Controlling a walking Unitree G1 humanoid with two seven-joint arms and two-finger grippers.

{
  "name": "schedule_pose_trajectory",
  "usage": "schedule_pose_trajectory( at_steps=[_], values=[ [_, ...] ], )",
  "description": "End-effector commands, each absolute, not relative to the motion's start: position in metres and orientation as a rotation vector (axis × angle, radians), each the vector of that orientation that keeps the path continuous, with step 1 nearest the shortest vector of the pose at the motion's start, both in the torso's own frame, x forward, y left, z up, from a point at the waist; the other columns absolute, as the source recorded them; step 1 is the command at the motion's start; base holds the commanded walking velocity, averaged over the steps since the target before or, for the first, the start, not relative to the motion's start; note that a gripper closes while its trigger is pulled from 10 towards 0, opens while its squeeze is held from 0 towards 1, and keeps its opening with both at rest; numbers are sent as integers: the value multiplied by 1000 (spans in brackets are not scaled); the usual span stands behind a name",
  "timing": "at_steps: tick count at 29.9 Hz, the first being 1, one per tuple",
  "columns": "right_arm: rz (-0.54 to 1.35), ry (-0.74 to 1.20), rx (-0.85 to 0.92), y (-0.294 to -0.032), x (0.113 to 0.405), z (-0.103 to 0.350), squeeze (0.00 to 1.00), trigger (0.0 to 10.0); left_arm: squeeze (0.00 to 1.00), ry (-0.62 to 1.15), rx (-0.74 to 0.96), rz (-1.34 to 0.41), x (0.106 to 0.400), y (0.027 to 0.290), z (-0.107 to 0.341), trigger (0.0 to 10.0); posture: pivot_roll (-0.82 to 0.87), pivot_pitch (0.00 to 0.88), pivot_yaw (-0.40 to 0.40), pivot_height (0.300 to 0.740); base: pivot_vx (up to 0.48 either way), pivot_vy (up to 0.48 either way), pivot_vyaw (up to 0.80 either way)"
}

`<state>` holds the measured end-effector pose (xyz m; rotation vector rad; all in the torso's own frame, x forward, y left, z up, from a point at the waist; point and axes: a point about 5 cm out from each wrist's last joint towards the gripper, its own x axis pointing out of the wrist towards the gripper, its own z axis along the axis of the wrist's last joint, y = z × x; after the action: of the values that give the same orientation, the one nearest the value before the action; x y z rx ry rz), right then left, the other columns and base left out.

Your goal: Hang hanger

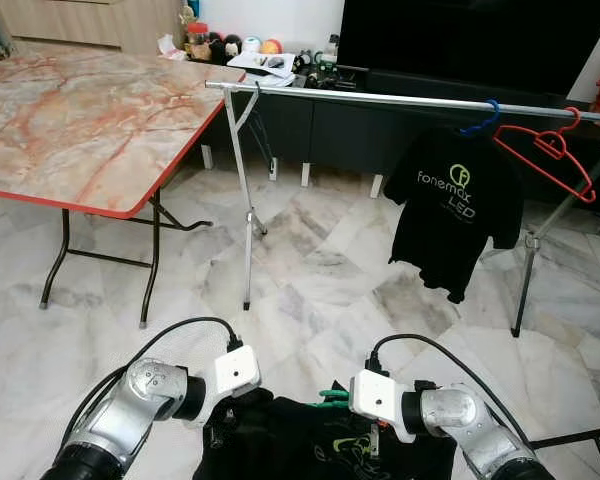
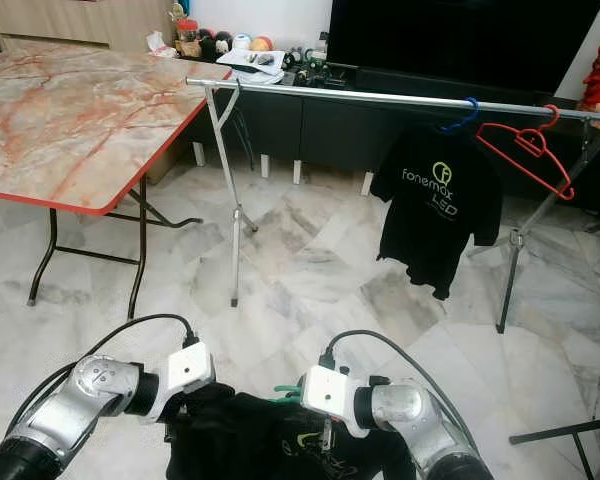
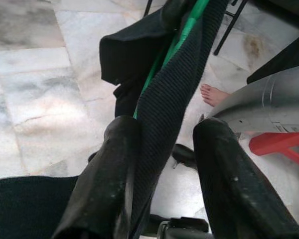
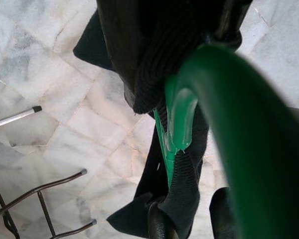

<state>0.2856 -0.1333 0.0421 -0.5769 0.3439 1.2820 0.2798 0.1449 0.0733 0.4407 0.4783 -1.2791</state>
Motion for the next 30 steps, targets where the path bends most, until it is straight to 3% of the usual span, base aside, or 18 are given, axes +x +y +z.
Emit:
schedule_pose_trajectory(
  at_steps=[1, 2, 3, 12, 19, 20, 21, 22, 23, 30],
  values=[
    [1275, 256, -575, -129, 296, 60, 0, 10000, 165, 474, 449, -1303, 277, 139, 71, 10000, 89, 70, -57, 740, 0, 0, 0],
    [1284, 255, -577, -129, 296, 60, 0, 10000, 165, 471, 453, -1299, 278, 138, 71, 10000, 89, 70, -57, 740, 0, 0, 0],
    [1290, 254, -577, -128, 296, 61, 0, 10000, 0, 466, 458, -1297, 279, 138, 71, 10000, 89, 70, -57, 740, 0, 0, 0],
    [1367, 261, -560, -126, 289, 62, 0, 10000, 0, 413, 470, -1194, 291, 134, 74, 10000, 85, 68, -59, 740, 0, 0, 0],
    [1336, 236, -555, -125, 295, 67, 0, 10000, 0, 463, 462, -1232, 285, 135, 68, 10000, 86, 70, -59, 740, 0, 0, 0],
    [1330, 231, -553, -124, 296, 69, 0, 10000, 0, 466, 453, -1234, 284, 134, 67, 4314, 86, 69, -58, 740, 0, 0, 0],
    [1323, 225, -552, -124, 297, 70, 0, 10000, 0, 466, 441, -1233, 284, 134, 66, 1686, 85, 70, -58, 740, 0, 0, 0],
    [1321, 223, -551, -124, 298, 71, 0, 10000, 0, 465, 439, -1232, 284, 134, 66, 1686, 85, 70, -58, 740, 0, 0, 0],
    [1319, 222, -552, -124, 298, 71, 0, 10000, 0, 465, 438, -1231, 284, 134, 66, 0, 85, 70, -59, 740, 0, 0, 0],
    [1291, 204, -549, -123, 301, 74, 0, 10000, 0, 476, 427, -1251, 283, 133, 66, 0, 82, 72, -57, 740, 0, 0, 0]
  ],
)
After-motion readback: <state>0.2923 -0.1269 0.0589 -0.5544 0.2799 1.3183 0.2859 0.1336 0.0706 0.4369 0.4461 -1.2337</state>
